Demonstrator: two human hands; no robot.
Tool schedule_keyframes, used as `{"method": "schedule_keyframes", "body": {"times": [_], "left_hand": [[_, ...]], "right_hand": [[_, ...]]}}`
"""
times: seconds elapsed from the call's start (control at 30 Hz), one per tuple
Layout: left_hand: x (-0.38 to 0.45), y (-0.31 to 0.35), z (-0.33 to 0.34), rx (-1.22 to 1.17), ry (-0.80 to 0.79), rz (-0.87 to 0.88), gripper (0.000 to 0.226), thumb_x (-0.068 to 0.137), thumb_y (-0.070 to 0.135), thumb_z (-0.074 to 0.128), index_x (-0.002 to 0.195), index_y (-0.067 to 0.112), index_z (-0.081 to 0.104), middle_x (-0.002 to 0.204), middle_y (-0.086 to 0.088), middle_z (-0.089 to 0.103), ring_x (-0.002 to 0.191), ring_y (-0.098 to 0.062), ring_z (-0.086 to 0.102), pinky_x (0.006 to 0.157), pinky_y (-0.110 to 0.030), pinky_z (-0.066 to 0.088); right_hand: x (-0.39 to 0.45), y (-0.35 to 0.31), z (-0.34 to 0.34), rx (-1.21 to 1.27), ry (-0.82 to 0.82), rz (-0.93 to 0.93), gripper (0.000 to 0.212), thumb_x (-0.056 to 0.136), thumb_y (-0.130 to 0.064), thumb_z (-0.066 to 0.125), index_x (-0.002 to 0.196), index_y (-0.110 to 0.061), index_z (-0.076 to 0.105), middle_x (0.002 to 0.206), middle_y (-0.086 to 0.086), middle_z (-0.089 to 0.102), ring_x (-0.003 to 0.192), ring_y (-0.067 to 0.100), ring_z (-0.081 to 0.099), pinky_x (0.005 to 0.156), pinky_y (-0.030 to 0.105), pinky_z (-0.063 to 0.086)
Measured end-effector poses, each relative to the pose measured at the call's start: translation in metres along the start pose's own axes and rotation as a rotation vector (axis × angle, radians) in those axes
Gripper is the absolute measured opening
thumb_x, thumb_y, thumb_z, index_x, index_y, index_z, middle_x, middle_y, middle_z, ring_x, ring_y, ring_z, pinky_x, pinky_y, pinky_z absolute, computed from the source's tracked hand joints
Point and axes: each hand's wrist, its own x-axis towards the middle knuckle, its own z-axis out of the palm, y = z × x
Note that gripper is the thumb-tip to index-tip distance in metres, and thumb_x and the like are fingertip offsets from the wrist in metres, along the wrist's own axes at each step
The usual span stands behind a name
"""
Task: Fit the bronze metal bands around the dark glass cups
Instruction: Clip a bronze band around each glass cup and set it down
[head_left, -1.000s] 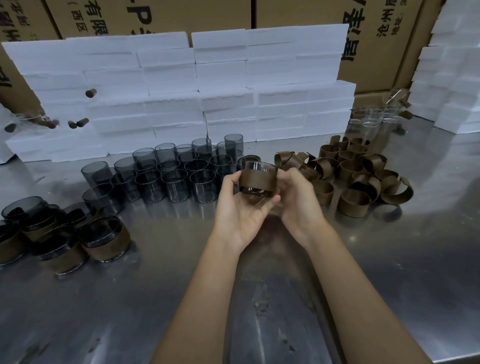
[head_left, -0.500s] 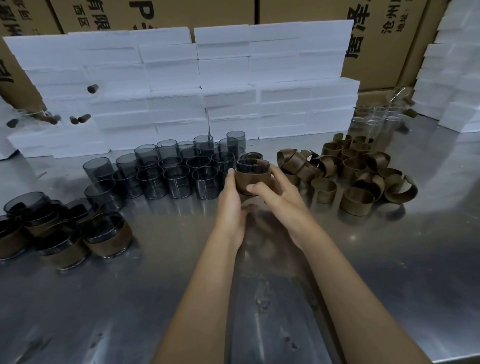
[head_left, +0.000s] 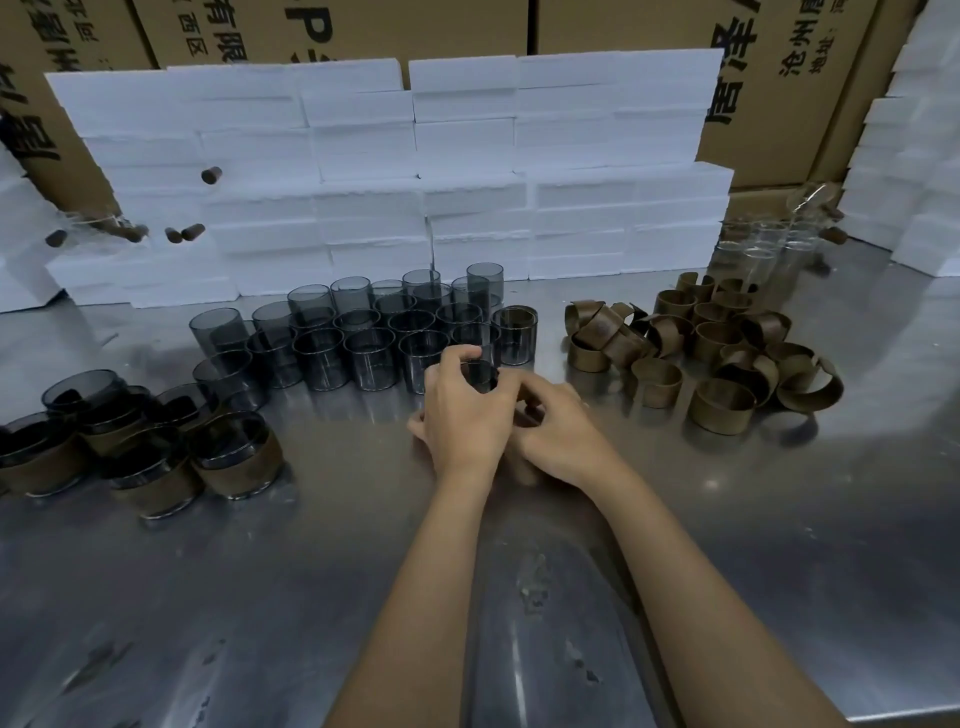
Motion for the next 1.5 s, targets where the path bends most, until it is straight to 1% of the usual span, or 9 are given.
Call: {"method": "schedule_keyframes", "body": {"times": [0.17, 0.33, 0.53, 0.73, 0.83, 1.0, 1.17, 1.37, 1.5], "left_hand": [[0.005, -0.004, -0.021, 0.385, 0.166, 0.031, 0.030, 0.096, 0.029, 0.053, 0.120, 0.027, 0.071, 0.137, 0.001, 0.054, 0.135, -0.023, 0.041, 0.124, -0.051, 0.006], [0.027, -0.008, -0.050, 0.807, 0.048, 0.030, 0.027, 0.099, 0.027, 0.049, 0.109, 0.019, 0.072, 0.131, -0.006, 0.063, 0.140, -0.031, 0.042, 0.122, -0.059, -0.011], [0.057, -0.024, -0.096, 0.957, 0.010, -0.093, 0.047, 0.101, 0.032, 0.052, 0.143, 0.012, 0.050, 0.153, -0.017, 0.046, 0.150, -0.039, 0.027, 0.126, -0.053, -0.002], [0.088, -0.022, -0.132, 0.885, 0.066, -0.108, 0.046, 0.096, 0.024, 0.056, 0.139, 0.008, 0.050, 0.141, -0.024, 0.054, 0.134, -0.042, 0.045, 0.110, -0.049, 0.038], [0.114, -0.023, -0.152, 0.925, 0.101, -0.144, 0.040, 0.099, 0.025, 0.051, 0.128, -0.002, 0.057, 0.137, -0.028, 0.053, 0.131, -0.044, 0.045, 0.107, -0.048, 0.042], [0.135, -0.038, -0.168, 0.943, 0.019, -0.241, 0.053, 0.100, 0.030, 0.059, 0.140, -0.003, 0.049, 0.147, -0.026, 0.040, 0.138, -0.042, 0.035, 0.110, -0.050, 0.037], [0.134, -0.037, -0.167, 0.937, 0.148, -0.203, 0.045, 0.096, 0.026, 0.062, 0.131, -0.003, 0.055, 0.142, -0.025, 0.044, 0.136, -0.042, 0.037, 0.107, -0.050, 0.037], [0.100, -0.002, -0.138, 0.450, 0.351, 0.140, 0.037, 0.106, 0.021, 0.036, 0.120, -0.007, 0.056, 0.134, -0.029, 0.046, 0.128, -0.042, 0.043, 0.105, -0.045, 0.035], [0.065, 0.032, -0.084, -0.098, 0.073, 0.101, 0.031, 0.102, 0.016, 0.038, 0.083, 0.011, 0.062, 0.097, -0.011, 0.067, 0.087, -0.015, 0.063, 0.073, -0.026, 0.043]], "right_hand": [[0.008, 0.009, 0.002, 0.045, 0.054, 0.057, 0.048, 0.082, -0.022, 0.074, 0.128, -0.032, 0.065, 0.110, -0.004, 0.071, 0.116, 0.017, 0.062, 0.111, 0.042, 0.045], [0.010, 0.014, 0.001, 0.096, 0.035, 0.051, 0.035, 0.085, -0.018, 0.071, 0.116, -0.034, 0.067, 0.105, -0.011, 0.071, 0.117, 0.013, 0.061, 0.112, 0.042, 0.045], [0.011, 0.016, 0.001, 0.122, 0.028, 0.015, 0.030, 0.087, -0.015, 0.067, 0.109, -0.036, 0.067, 0.105, -0.011, 0.071, 0.114, 0.010, 0.061, 0.111, 0.040, 0.046], [0.013, 0.019, 0.002, 0.136, 0.027, 0.005, 0.027, 0.087, -0.015, 0.067, 0.108, -0.033, 0.070, 0.109, -0.006, 0.071, 0.112, 0.009, 0.063, 0.112, 0.039, 0.046], [0.013, 0.020, 0.002, 0.141, 0.024, -0.004, 0.027, 0.088, -0.015, 0.067, 0.105, -0.036, 0.069, 0.105, -0.010, 0.072, 0.114, 0.010, 0.062, 0.111, 0.040, 0.046], [0.015, 0.020, 0.003, 0.149, 0.039, 0.001, 0.024, 0.088, -0.018, 0.068, 0.099, -0.040, 0.069, 0.101, -0.012, 0.072, 0.111, 0.011, 0.062, 0.109, 0.040, 0.048], [0.016, 0.020, 0.004, 0.133, 0.043, 0.026, 0.020, 0.086, -0.023, 0.068, 0.098, -0.039, 0.072, 0.102, -0.013, 0.073, 0.111, 0.007, 0.062, 0.109, 0.038, 0.047], [0.017, 0.015, 0.005, 0.131, 0.059, 0.044, 0.010, 0.088, -0.032, 0.069, 0.095, -0.037, 0.074, 0.101, -0.012, 0.074, 0.107, 0.006, 0.064, 0.102, 0.035, 0.050], [0.009, -0.002, -0.002, 0.396, 0.162, 0.082, 0.048, 0.071, -0.073, 0.065, 0.091, -0.030, 0.076, 0.094, -0.012, 0.077, 0.090, -0.002, 0.069, 0.082, 0.023, 0.048]]}}
